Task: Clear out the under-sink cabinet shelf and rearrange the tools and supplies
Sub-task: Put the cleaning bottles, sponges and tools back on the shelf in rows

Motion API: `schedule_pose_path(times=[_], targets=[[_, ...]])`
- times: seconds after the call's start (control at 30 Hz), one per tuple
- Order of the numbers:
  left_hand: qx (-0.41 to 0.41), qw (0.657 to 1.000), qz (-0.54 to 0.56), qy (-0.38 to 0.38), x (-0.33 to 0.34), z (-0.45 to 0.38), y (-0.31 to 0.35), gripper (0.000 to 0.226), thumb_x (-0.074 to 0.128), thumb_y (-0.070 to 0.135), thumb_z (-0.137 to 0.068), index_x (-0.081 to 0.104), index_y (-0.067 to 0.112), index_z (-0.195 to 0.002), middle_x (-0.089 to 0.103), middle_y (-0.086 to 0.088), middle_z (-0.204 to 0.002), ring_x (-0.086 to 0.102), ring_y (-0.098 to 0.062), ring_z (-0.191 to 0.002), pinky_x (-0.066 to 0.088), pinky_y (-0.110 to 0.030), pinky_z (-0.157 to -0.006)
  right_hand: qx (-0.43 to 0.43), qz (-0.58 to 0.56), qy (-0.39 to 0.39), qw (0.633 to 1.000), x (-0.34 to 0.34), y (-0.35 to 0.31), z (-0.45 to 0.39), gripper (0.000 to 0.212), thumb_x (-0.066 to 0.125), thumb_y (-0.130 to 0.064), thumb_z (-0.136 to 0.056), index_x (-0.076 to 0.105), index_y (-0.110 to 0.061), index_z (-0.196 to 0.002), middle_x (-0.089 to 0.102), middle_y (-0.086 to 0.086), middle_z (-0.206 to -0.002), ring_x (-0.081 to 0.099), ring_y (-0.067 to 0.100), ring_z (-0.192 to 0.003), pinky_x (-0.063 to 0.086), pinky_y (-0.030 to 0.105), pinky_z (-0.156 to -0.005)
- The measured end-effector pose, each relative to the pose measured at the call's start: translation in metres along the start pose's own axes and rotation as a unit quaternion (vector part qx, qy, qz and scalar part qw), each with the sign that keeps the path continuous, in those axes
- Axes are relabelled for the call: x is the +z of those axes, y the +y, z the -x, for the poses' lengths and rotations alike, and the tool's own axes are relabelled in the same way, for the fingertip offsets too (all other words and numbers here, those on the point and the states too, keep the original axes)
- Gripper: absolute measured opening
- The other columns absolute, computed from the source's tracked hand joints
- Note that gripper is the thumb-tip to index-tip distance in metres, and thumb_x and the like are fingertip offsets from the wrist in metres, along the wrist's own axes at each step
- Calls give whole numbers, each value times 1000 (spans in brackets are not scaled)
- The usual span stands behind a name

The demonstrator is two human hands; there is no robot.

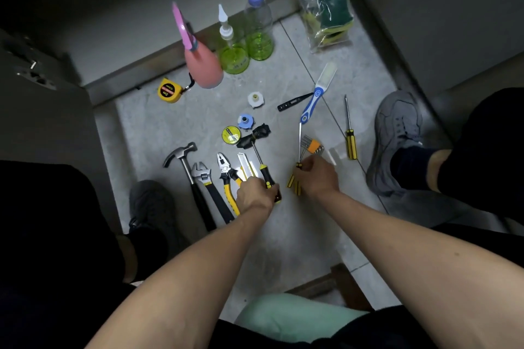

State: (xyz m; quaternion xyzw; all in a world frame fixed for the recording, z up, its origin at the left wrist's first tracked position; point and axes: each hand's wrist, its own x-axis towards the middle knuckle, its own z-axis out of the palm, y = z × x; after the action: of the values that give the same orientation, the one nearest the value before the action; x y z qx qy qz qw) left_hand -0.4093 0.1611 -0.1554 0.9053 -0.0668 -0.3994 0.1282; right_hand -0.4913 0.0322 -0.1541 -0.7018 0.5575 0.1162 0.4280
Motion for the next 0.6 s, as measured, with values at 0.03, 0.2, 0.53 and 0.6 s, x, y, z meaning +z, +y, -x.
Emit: schedule_pose_path(times=[0.03,0.2,0.53,0.6], targets=[[1,1000,-4,-4,1,0,0,38,71,49,-83,63,16,-65,64,-6,-73,65,-31,-80,44,-29,-63,-10,12,-9,1000,3,-4,-1,16,69,-29,-84,63,-21,-96,70,2,-100,65,25,-96,50,32,-79],[-8,1000,-13,-10,-3,-5,1,39,71,49,-84,60,17,-64,63,-4,-72,66,-30,-81,42,-28,-62,-43,63,-43,996,20,-9,2,13,71,-31,-84,66,-23,-93,72,-1,-97,66,22,-92,48,29,-74],[-2,1000,-18,23,-29,-8,-15,33,51,43,-89,73,20,-83,69,-4,-86,64,-31,-89,47,-31,-70,-88,100,-64,989,41,-21,5,20,72,-35,-84,63,-17,-87,69,3,-92,64,26,-87,51,34,-70],[10,999,-23,36,-34,-12,-17,29,52,43,-89,73,22,-86,70,-2,-87,64,-30,-90,50,-31,-73,-80,85,-51,992,41,-19,5,21,70,-40,-86,60,-22,-80,67,-2,-85,63,22,-81,44,31,-63]])
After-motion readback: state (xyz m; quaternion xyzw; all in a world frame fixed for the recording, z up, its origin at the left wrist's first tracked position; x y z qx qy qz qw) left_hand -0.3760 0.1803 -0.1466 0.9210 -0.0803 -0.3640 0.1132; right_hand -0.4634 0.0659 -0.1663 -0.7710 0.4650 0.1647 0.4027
